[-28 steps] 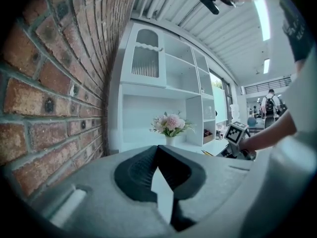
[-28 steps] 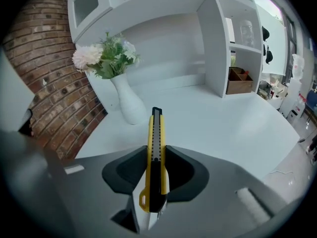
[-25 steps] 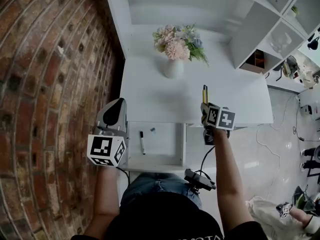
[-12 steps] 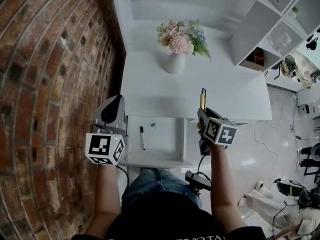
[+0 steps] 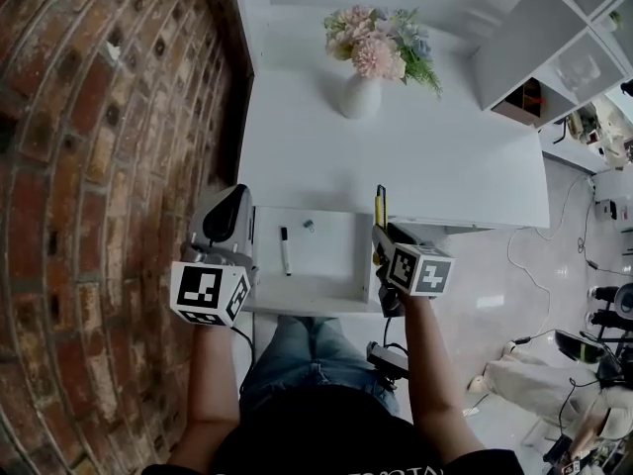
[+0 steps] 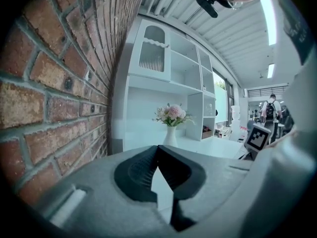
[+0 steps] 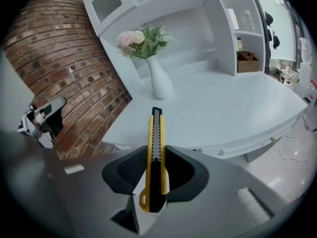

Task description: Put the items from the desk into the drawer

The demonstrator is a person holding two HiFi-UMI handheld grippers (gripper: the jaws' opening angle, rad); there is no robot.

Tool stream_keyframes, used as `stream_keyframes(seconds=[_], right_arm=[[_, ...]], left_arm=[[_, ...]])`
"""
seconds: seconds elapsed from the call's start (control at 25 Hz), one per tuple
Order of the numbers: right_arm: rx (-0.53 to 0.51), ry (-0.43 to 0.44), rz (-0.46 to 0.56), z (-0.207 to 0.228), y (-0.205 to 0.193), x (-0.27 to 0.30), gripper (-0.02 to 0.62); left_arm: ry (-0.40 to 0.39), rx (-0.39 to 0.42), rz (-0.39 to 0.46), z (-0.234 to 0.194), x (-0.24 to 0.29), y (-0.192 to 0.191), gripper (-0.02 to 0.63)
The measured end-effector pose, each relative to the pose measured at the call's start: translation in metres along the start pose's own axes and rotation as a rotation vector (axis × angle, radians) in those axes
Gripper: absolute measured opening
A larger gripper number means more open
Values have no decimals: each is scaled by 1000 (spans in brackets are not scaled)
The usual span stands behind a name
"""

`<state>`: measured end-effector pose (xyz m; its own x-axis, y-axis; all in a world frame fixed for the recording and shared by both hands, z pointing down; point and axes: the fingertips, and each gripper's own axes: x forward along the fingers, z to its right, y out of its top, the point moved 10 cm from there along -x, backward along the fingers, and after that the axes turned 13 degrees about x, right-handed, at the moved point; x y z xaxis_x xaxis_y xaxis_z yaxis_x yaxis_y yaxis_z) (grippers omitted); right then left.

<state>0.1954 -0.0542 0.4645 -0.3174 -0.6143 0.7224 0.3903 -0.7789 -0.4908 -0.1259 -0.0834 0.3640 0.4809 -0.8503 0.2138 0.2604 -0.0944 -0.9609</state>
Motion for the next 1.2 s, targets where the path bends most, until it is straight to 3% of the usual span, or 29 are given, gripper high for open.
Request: stream_keyframes(seconds=[0.24, 0.48, 0.72, 0.96, 1.2], right_arm=[[-12, 20, -133, -3, -39, 19, 126], [-33, -25, -282, 9, -82, 45, 126], [56, -65, -404, 32, -115, 89, 126], [250, -93, -460, 52, -133, 127, 126], [267, -133, -449, 62, -139, 160, 126]], left_arm=[[-29, -22, -40, 4, 1, -14, -2], [-66, -36, -81, 15, 1, -31, -2], [-78, -43, -116, 20, -6, -46, -2], [-68, -29, -132, 14, -11, -51, -2], [-61, -27, -131, 7, -14, -53, -2]])
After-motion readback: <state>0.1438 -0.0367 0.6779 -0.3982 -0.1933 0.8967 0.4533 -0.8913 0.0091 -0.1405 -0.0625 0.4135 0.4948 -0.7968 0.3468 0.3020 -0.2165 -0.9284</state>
